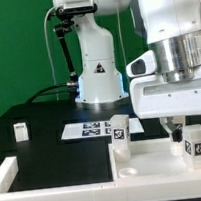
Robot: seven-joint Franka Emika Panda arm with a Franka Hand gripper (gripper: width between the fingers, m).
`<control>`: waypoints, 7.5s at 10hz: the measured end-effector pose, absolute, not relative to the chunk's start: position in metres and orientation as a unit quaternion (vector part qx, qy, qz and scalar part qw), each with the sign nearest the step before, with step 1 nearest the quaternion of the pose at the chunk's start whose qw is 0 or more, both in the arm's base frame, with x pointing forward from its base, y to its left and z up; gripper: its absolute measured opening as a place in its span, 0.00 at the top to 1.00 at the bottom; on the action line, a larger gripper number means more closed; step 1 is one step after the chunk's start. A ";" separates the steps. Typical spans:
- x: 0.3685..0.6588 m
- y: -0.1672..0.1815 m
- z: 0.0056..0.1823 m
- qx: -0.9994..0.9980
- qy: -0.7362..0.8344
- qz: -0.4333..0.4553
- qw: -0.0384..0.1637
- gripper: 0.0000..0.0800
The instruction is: Assemble square table
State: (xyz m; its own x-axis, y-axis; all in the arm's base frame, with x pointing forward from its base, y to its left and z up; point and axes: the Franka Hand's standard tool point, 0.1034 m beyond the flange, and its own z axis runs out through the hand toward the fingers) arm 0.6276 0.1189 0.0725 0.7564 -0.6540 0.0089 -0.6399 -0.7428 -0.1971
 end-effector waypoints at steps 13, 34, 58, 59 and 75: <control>0.629 0.115 0.071 -0.970 0.229 -0.046 0.071 0.64; 0.628 0.127 0.065 -0.996 0.074 -0.044 0.036 0.30; 0.625 0.116 0.059 -0.626 0.770 0.025 0.120 0.20; 0.624 0.116 0.060 -0.630 0.767 0.024 0.121 0.20; 0.565 0.030 0.132 -0.745 0.649 -0.019 0.149 0.19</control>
Offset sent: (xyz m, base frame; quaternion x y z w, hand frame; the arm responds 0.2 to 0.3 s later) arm 0.0081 0.0057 0.0040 0.0018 -0.0460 -0.5918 0.8048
